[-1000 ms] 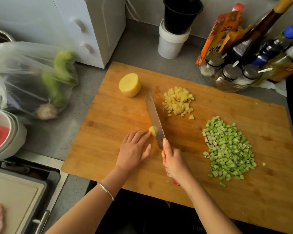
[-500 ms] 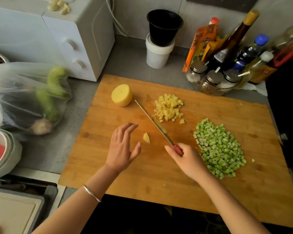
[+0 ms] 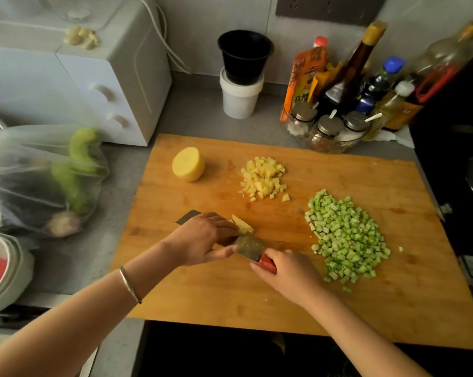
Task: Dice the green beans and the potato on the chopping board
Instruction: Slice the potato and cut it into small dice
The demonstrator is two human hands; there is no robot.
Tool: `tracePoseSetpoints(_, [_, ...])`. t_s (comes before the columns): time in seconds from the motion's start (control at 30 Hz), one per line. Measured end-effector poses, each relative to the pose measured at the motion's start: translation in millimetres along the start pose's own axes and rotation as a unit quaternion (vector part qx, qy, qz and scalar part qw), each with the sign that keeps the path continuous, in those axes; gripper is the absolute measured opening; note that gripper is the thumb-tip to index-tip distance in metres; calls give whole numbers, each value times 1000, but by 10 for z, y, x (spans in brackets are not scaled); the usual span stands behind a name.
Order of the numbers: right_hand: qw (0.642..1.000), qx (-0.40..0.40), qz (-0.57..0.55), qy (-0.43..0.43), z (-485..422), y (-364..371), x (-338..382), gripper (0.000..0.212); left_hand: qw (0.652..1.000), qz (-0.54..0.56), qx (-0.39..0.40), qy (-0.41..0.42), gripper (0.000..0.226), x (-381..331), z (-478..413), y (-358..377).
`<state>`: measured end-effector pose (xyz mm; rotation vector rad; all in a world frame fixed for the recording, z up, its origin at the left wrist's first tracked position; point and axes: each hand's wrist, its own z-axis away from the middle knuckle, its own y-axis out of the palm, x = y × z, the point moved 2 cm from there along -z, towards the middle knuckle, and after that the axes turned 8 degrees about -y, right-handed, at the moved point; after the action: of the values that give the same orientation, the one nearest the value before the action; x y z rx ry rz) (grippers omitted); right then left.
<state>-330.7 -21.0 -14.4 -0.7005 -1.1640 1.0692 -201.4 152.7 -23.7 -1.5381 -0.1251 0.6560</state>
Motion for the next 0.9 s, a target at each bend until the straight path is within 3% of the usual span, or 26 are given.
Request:
tracePoseSetpoints(0.13, [1000,-8,2,-17,30,18,13,34,997,-22,77,-18,89,72,-210,-49])
tracePoseSetpoints(0.27, [1000,-23,-16,-11,66,10,-33,35,980,79,104,-149,79,216,-308,-191])
tracePoseSetpoints(0.33, [999,-25,-34,-6,95,1,-87,37,964,174,80,-186,68,285,-277,-325])
tracePoseSetpoints(0.43, [995,-27,-97,8,148,10,-195,40,931,267,-19,-247,55,422,-219,-530])
tracePoseSetpoints(0.53, [979,-34,-200,31,203,21,-298,40,899,297,-115,-300,49,578,-150,-572])
tracePoseSetpoints(0.6, [962,-48,-263,54,233,15,-358,41,901,277,-113,-313,39,619,-107,-490])
tracePoseSetpoints(0.63, [954,-58,-286,67,248,8,-387,43,915,245,-77,-311,41,616,-92,-412])
tracePoseSetpoints(0.73, [937,-86,-324,100,264,-15,-469,44,973,71,69,-209,82,485,-123,-116])
tracePoseSetpoints(0.8, [928,-106,-339,113,263,-36,-504,44,986,21,96,-134,95,401,-221,87])
tracePoseSetpoints(0.9, [913,-132,-365,124,255,-57,-540,43,991,-19,91,-97,94,340,-400,317])
